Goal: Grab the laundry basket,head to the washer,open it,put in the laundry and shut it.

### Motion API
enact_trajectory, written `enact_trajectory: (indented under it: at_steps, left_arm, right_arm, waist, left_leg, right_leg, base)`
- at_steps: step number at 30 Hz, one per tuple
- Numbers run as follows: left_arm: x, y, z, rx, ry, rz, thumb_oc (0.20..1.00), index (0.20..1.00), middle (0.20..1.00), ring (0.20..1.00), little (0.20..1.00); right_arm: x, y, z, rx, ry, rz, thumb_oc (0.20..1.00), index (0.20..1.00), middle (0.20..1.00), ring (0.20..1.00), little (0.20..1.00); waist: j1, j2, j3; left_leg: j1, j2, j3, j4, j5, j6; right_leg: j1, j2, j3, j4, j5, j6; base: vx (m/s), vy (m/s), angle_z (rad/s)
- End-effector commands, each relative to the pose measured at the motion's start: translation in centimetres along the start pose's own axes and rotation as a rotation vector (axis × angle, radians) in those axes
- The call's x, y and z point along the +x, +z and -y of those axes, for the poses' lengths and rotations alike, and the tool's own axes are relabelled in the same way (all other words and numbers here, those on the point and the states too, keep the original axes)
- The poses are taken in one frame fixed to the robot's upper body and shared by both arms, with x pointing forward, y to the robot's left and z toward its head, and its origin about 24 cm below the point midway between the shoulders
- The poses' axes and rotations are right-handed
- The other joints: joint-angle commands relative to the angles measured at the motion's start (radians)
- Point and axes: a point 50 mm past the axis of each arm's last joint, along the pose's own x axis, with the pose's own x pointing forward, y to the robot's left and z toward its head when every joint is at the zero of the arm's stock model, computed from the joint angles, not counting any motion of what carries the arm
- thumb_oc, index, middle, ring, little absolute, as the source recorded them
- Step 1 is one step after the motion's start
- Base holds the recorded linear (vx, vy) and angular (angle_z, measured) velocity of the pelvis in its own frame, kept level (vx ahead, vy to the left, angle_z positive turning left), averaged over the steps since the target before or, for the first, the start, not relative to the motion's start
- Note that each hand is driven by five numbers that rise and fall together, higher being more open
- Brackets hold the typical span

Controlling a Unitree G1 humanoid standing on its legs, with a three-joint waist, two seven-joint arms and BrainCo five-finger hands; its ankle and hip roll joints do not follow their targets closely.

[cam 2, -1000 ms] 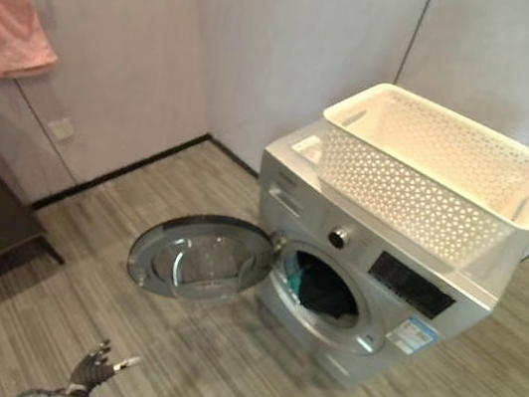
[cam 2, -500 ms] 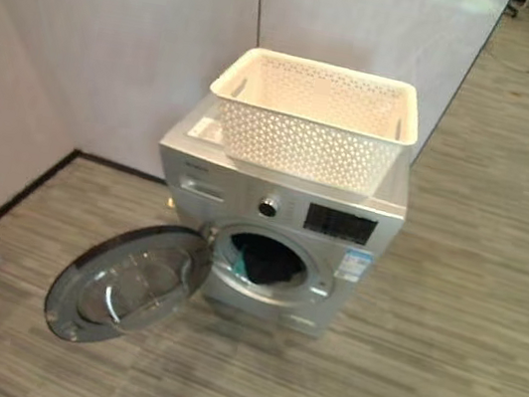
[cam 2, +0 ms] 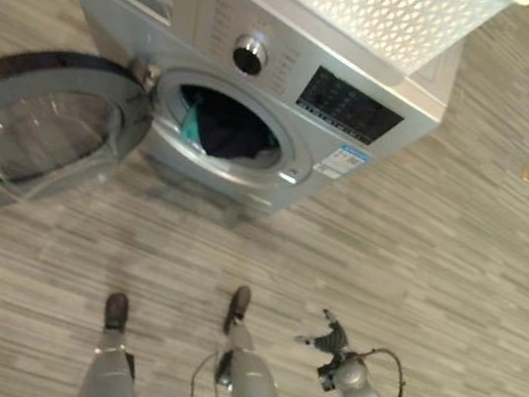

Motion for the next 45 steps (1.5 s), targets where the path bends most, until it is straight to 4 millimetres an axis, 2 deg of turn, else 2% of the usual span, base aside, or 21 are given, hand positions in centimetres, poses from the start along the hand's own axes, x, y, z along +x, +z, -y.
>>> enact_trajectory:
  at_steps: [1, 3, 6, 7, 8, 12, 14, 17, 18, 19, 22, 23, 25, 26, 29, 31, 32, 37, 40, 43, 45]
  left_arm:
    - [0.8, 0.6, -3.8, 0.083, 0.097, 0.012, 1.000, 1.000, 1.000, 1.000, 1.000]
    - [0.9, 0.8, -4.6, 0.068, 0.115, -0.002, 1.000, 1.000, 1.000, 1.000, 1.000]
    - [0.7, -0.6, -3.7, -0.016, 0.085, -0.061, 1.000, 1.000, 1.000, 1.000, 1.000]
    - [-0.4, -4.1, -0.5, -0.110, -0.009, -0.182, 1.000, 1.000, 1.000, 1.000, 1.000]
    - [-0.4, -4.2, -0.5, -0.110, -0.009, -0.184, 1.000, 1.000, 1.000, 1.000, 1.000]
    - [-4.7, -10.1, 7.4, -0.080, -0.232, -0.329, 1.000, 1.000, 1.000, 1.000, 1.000]
    - [-8.9, -13.0, 12.5, -0.109, -0.397, -0.398, 1.000, 1.000, 1.000, 1.000, 1.000]
    - [-16.1, -15.6, 18.5, -0.185, -0.625, -0.458, 1.000, 1.000, 1.000, 1.000, 1.000]
    - [-19.0, -16.5, 20.1, -0.256, -0.683, -0.506, 1.000, 1.000, 1.000, 1.000, 1.000]
    - [-23.6, -16.9, 22.3, -0.457, -0.733, -0.603, 1.000, 1.000, 1.000, 1.000, 1.000]
    - [-28.2, -16.1, 23.5, -0.679, -0.812, -0.636, 1.000, 1.000, 1.000, 1.000, 1.000]
    - [-30.7, -15.7, 23.9, -0.750, -0.888, -0.664, 1.000, 1.000, 1.000, 1.000, 1.000]
    - [-31.6, -15.2, 24.1, -0.759, -0.936, -0.656, 1.000, 1.000, 1.000, 1.000, 1.000]
    - [-32.4, -13.9, 24.7, -0.764, -1.005, -0.611, 1.000, 1.000, 1.000, 1.000, 1.000]
    - [-32.7, -12.9, 25.1, -0.737, -1.051, -0.557, 1.000, 1.000, 1.000, 1.000, 1.000]
    - [-33.1, -10.9, 26.2, -0.710, -1.106, -0.486, 1.000, 1.000, 1.000, 1.000, 1.000]
    - [-33.4, -9.2, 27.3, -0.680, -1.133, -0.434, 1.000, 1.000, 1.000, 1.000, 1.000]
    - [-32.8, -6.9, 27.8, -0.650, -1.115, -0.318, 1.000, 1.000, 1.000, 1.000, 1.000]
    - [-32.6, -8.0, 26.4, -0.721, -1.093, -0.317, 1.000, 1.000, 1.000, 1.000, 1.000]
    - [-32.8, -11.8, 24.7, -0.708, -1.075, -0.380, 1.000, 1.000, 1.000, 1.000, 1.000]
    - [-33.0, -15.2, 23.0, -0.666, -1.073, -0.436, 1.000, 1.000, 1.000, 1.000, 1.000]
  right_arm:
    - [-0.1, -0.2, 2.0, -0.006, -0.050, 0.025, 1.000, 1.000, 1.000, 1.000, 1.000]
    - [-0.2, 0.0, 2.2, -0.022, -0.045, 0.042, 1.000, 1.000, 1.000, 1.000, 1.000]
    - [-0.4, -0.8, 1.8, -0.009, -0.037, 0.009, 1.000, 1.000, 1.000, 1.000, 1.000]
    - [-0.8, -2.1, 0.6, 0.001, -0.005, -0.053, 1.000, 1.000, 1.000, 1.000, 1.000]
    - [-0.8, -2.2, 0.6, 0.000, -0.005, -0.054, 1.000, 1.000, 1.000, 1.000, 1.000]
    - [-1.3, -3.1, -0.3, -0.014, 0.043, -0.086, 1.000, 1.000, 1.000, 1.000, 1.000]
    - [-1.3, -2.9, 0.3, -0.034, 0.041, -0.085, 1.000, 1.000, 1.000, 1.000, 1.000]
    - [-1.4, -3.1, 1.7, -0.059, 0.024, -0.097, 1.000, 1.000, 1.000, 1.000, 1.000]
    - [-1.5, -3.2, 2.2, -0.069, 0.013, -0.105, 1.000, 1.000, 1.000, 1.000, 1.000]
    - [-1.6, -4.1, 2.9, -0.088, -0.004, -0.146, 1.000, 1.000, 1.000, 1.000, 1.000]
    - [-2.2, -5.7, 3.7, -0.103, -0.036, -0.220, 1.000, 1.000, 1.000, 1.000, 1.000]
    - [-2.6, -7.1, 3.4, -0.098, -0.033, -0.291, 1.000, 1.000, 1.000, 1.000, 1.000]
    - [-2.7, -7.6, 3.1, -0.109, -0.022, -0.319, 1.000, 1.000, 1.000, 1.000, 1.000]
    - [-3.3, -9.0, 2.2, -0.107, -0.002, -0.381, 1.000, 1.000, 1.000, 1.000, 1.000]
    - [-3.8, -9.9, 1.6, -0.108, 0.012, -0.420, 1.000, 1.000, 1.000, 1.000, 1.000]
    - [-5.0, -11.7, -0.2, -0.081, 0.035, -0.493, 1.000, 1.000, 1.000, 1.000, 1.000]
    - [-5.9, -12.8, -1.4, -0.071, 0.062, -0.543, 1.000, 1.000, 1.000, 1.000, 1.000]
    - [-7.2, -13.9, -2.7, -0.083, 0.081, -0.579, 1.000, 1.000, 1.000, 1.000, 1.000]
    - [-7.5, -14.1, -3.0, -0.062, 0.082, -0.575, 1.000, 1.000, 1.000, 1.000, 1.000]
    - [-7.6, -14.2, -3.0, -0.035, 0.075, -0.575, 1.000, 1.000, 1.000, 1.000, 1.000]
    - [-7.5, -14.1, -3.0, -0.017, 0.074, -0.567, 1.000, 1.000, 1.000, 1.000, 1.000]
  waist:
    - [-0.004, -0.019, -0.027]
    - [-0.011, -0.034, -0.020]
    - [-0.014, -0.037, -0.028]
    - [-0.008, -0.028, -0.046]
    - [-0.008, -0.027, -0.047]
    - [0.001, 0.001, -0.081]
    - [0.014, 0.029, -0.094]
    - [0.032, 0.076, -0.110]
    - [0.040, 0.097, -0.116]
    - [0.050, 0.134, -0.140]
    - [0.061, 0.182, -0.166]
    - [0.062, 0.209, -0.192]
    - [0.062, 0.219, -0.202]
    - [0.063, 0.234, -0.222]
    - [0.062, 0.240, -0.230]
    - [0.051, 0.248, -0.251]
    - [0.037, 0.249, -0.263]
    - [0.021, 0.256, -0.269]
    - [0.039, 0.257, -0.263]
    - [0.066, 0.260, -0.254]
    - [0.086, 0.262, -0.257]
  left_leg:
    - [-0.047, -0.003, -0.038, 0.002, 0.008, 0.066]
    - [-0.075, 0.008, -0.052, 0.022, 0.006, 0.063]
    - [-0.078, 0.012, -0.060, 0.027, 0.001, 0.062]
    - [-0.056, 0.014, -0.059, 0.025, -0.008, 0.062]
    - [-0.055, 0.014, -0.059, 0.024, -0.008, 0.062]
    - [0.008, 0.003, -0.040, 0.020, -0.037, 0.068]
    - [0.068, -0.002, -0.020, 0.010, -0.053, 0.074]
    - [0.160, -0.007, 0.015, -0.011, -0.069, 0.082]
    - [0.197, -0.007, 0.028, -0.019, -0.077, 0.084]
    - [0.257, -0.012, 0.048, -0.035, -0.082, 0.089]
    - [0.339, -0.014, 0.060, -0.060, -0.088, 0.095]
    - [0.378, -0.018, 0.071, -0.085, -0.083, 0.095]
    - [0.400, -0.017, 0.078, -0.100, -0.079, 0.093]
    - [0.424, -0.016, 0.081, -0.120, -0.072, 0.090]
    - [0.437, -0.014, 0.079, -0.133, -0.063, 0.086]
    - [0.444, -0.011, 0.078, -0.154, -0.046, 0.076]
    - [0.434, -0.009, 0.072, -0.154, -0.039, 0.069]
    - [0.413, -0.009, 0.054, -0.154, -0.035, 0.064]
    - [0.412, -0.010, 0.046, -0.154, -0.036, 0.065]
    - [0.425, -0.009, 0.043, -0.154, -0.036, 0.066]
    - [0.433, -0.009, 0.040, -0.154, -0.038, 0.064]
  right_leg:
    - [0.025, -0.103, 0.050, 0.000, -0.093, 0.161]
    - [0.014, -0.093, 0.045, 0.000, -0.090, 0.160]
    - [0.018, -0.088, 0.040, 0.000, -0.092, 0.160]
    - [0.037, -0.090, 0.036, 0.000, -0.101, 0.159]
    - [0.037, -0.090, 0.036, 0.000, -0.101, 0.159]
    - [0.077, -0.094, 0.046, 0.000, -0.116, 0.149]
    - [0.110, -0.097, 0.055, 0.000, -0.130, 0.143]
    - [0.163, -0.102, 0.070, 0.000, -0.151, 0.134]
    - [0.186, -0.101, 0.075, 0.000, -0.161, 0.131]
    - [0.225, -0.103, 0.082, 0.000, -0.175, 0.127]
    - [0.280, -0.100, 0.086, 0.000, -0.192, 0.123]
    - [0.305, -0.101, 0.087, 0.000, -0.201, 0.121]
    - [0.319, -0.099, 0.086, 0.000, -0.207, 0.121]
    - [0.340, -0.096, 0.083, 0.000, -0.220, 0.118]
    - [0.352, -0.093, 0.082, 0.000, -0.225, 0.118]
    - [0.366, -0.087, 0.073, 0.000, -0.240, 0.114]
    - [0.372, -0.084, 0.066, 0.000, -0.249, 0.112]
    - [0.370, -0.082, 0.050, 0.000, -0.253, 0.113]
    - [0.379, -0.084, 0.042, 0.000, -0.256, 0.112]
    - [0.399, -0.083, 0.037, 0.000, -0.262, 0.110]
    - [0.415, -0.083, 0.030, 0.000, -0.267, 0.109]
  base:
    - [-0.06, -0.083, 0.08]
    - [-0.02, -0.067, 0.07]
    - [0.05, -0.042, 0.05]
    - [0.06, -0.028, 0.04]
    - [0.08, -0.037, 0.02]
    - [0.07, 0.007, -0.03]
    - [0.14, 0.058, -0.26]
    - [0.16, 0.072, -0.14]
    - [0.27, 0.083, -0.35]
    - [0.28, 0.063, -0.40]
    - [0.22, -0.007, -0.30]
    - [0.15, -0.025, -0.13]
    - [0.13, -0.062, -0.07]
    - [0.12, -0.077, -0.02]
    - [0.08, -0.069, -0.01]
    - [0.08, -0.109, 0.05]
    - [0.04, -0.085, 0.10]
    - [0.00, -0.060, 0.05]
    - [-0.02, -0.034, 0.01]
    - [-0.01, -0.020, 0.05]
    - [0.00, -0.008, 0.02]
